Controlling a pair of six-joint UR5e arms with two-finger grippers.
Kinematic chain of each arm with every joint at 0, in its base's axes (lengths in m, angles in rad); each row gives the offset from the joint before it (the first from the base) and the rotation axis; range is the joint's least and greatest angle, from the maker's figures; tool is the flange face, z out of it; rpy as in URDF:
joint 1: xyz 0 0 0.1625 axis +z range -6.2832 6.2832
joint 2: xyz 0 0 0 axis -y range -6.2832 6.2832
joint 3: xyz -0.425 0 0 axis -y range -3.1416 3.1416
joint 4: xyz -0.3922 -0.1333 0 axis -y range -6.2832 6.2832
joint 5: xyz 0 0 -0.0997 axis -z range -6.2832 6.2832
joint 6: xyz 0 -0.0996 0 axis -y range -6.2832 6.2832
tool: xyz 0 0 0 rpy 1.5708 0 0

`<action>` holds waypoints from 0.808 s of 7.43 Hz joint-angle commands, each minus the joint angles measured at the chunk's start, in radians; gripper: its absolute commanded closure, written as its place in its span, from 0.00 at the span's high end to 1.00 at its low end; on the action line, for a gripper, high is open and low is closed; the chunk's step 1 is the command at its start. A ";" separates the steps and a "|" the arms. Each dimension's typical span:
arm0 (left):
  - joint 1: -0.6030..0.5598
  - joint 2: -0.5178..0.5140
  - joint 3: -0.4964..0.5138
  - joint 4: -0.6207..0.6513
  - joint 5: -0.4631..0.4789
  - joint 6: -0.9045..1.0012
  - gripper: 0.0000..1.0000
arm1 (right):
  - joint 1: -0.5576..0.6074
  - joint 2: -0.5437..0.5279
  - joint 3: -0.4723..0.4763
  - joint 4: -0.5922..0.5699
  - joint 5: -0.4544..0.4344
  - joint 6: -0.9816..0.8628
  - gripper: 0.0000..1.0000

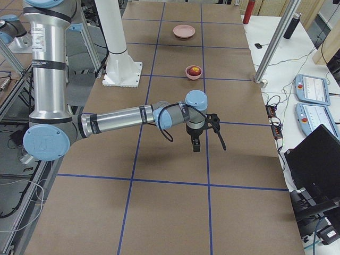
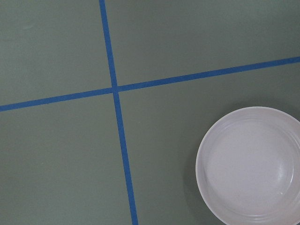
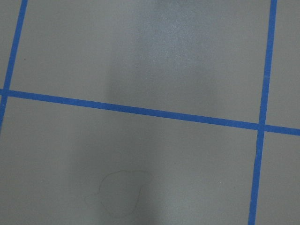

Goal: Move apple from plate to bowl

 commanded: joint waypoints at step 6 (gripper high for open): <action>0.001 -0.003 -0.063 -0.009 0.002 -0.002 0.98 | 0.006 0.012 0.004 -0.028 -0.001 -0.030 1.00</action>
